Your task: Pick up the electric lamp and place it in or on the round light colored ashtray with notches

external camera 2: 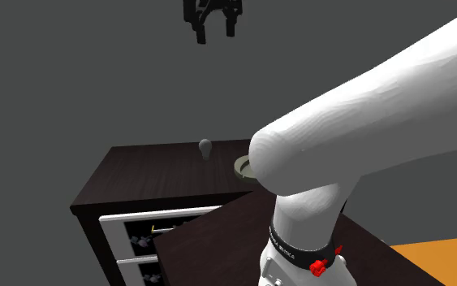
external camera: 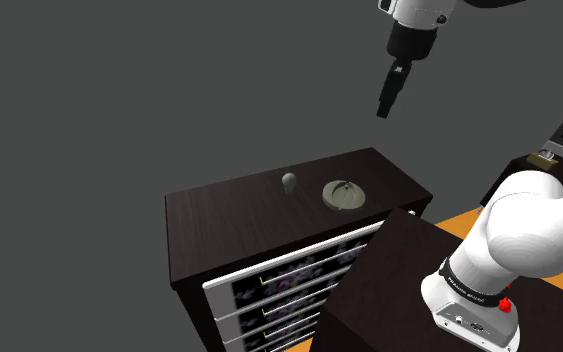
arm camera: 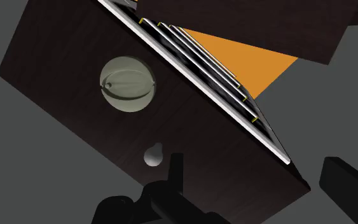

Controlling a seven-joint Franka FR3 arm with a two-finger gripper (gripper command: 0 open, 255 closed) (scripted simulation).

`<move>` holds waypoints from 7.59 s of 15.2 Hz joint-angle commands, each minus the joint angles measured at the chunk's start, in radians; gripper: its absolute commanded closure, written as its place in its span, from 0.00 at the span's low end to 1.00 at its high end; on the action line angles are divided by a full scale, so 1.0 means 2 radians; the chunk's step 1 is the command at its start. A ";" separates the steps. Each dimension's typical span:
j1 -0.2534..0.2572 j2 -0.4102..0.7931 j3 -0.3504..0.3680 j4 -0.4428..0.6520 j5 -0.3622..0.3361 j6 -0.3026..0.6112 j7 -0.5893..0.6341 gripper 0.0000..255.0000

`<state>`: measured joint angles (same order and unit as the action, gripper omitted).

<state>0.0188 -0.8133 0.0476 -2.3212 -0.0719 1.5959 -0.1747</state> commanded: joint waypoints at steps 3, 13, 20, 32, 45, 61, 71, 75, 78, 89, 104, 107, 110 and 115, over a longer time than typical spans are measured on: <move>-0.003 0.013 -0.008 -0.021 -0.002 0.037 -0.002 0.00; -0.016 0.124 -0.045 -0.082 -0.006 0.223 -0.016 0.00; -0.020 0.241 -0.071 -0.081 0.005 0.348 -0.033 0.00; -0.025 0.479 -0.095 0.009 0.093 0.505 -0.108 0.00; -0.085 0.738 -0.047 0.218 0.184 0.562 -0.179 0.00; -0.093 0.819 -0.037 0.283 0.190 0.580 -0.183 0.00; -0.093 0.819 -0.037 0.283 0.190 0.579 -0.183 1.00; -0.090 0.801 -0.040 0.275 0.188 0.570 -0.180 1.00; -0.088 0.784 -0.044 0.268 0.186 0.559 -0.176 1.00; -0.079 0.724 -0.056 0.251 0.175 0.515 -0.163 1.00; -0.186 0.575 -0.055 0.057 0.216 0.543 -0.315 1.00; -0.211 0.549 -0.060 0.027 0.226 0.542 -0.354 1.00; -0.237 0.526 -0.067 0.002 0.234 0.537 -0.394 1.00; -0.247 0.545 -0.061 -0.002 0.254 0.557 -0.421 1.00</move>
<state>-0.4725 0.2669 -0.0779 -2.3244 0.4276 2.7004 -1.0060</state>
